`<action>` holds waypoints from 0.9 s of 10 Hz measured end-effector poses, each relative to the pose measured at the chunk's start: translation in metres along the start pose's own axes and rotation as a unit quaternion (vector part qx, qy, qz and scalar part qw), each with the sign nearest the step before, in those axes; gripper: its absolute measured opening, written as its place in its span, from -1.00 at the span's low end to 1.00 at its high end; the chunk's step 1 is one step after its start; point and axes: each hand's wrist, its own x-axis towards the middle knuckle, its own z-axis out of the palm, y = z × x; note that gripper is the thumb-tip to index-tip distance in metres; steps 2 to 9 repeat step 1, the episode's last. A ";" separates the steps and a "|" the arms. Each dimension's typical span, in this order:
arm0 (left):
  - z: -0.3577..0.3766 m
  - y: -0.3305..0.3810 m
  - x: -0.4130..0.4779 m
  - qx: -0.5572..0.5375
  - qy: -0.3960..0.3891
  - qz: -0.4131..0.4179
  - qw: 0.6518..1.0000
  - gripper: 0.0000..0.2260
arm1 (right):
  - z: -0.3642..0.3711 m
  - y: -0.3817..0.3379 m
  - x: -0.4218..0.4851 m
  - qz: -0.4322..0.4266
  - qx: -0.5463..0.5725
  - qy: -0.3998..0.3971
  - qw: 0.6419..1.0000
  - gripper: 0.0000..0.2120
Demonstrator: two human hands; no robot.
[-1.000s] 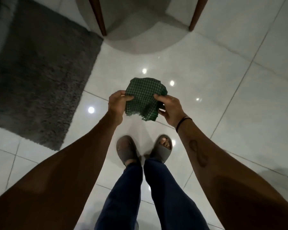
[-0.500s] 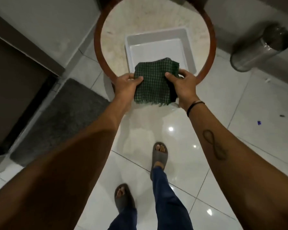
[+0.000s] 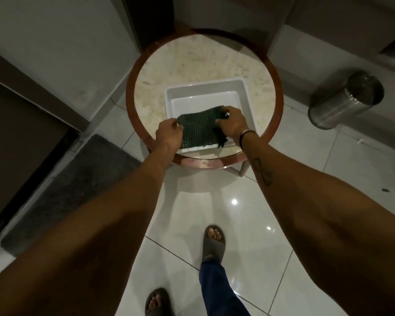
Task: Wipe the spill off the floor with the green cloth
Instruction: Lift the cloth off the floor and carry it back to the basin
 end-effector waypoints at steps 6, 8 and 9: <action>-0.017 0.014 -0.028 0.102 -0.013 0.062 0.993 -0.59 | -0.011 -0.016 -0.038 -0.063 -0.083 0.004 0.995 -0.52; -0.017 0.014 -0.028 0.102 -0.013 0.062 0.993 -0.59 | -0.011 -0.016 -0.038 -0.063 -0.083 0.004 0.995 -0.52; -0.017 0.014 -0.028 0.102 -0.013 0.062 0.993 -0.59 | -0.011 -0.016 -0.038 -0.063 -0.083 0.004 0.995 -0.52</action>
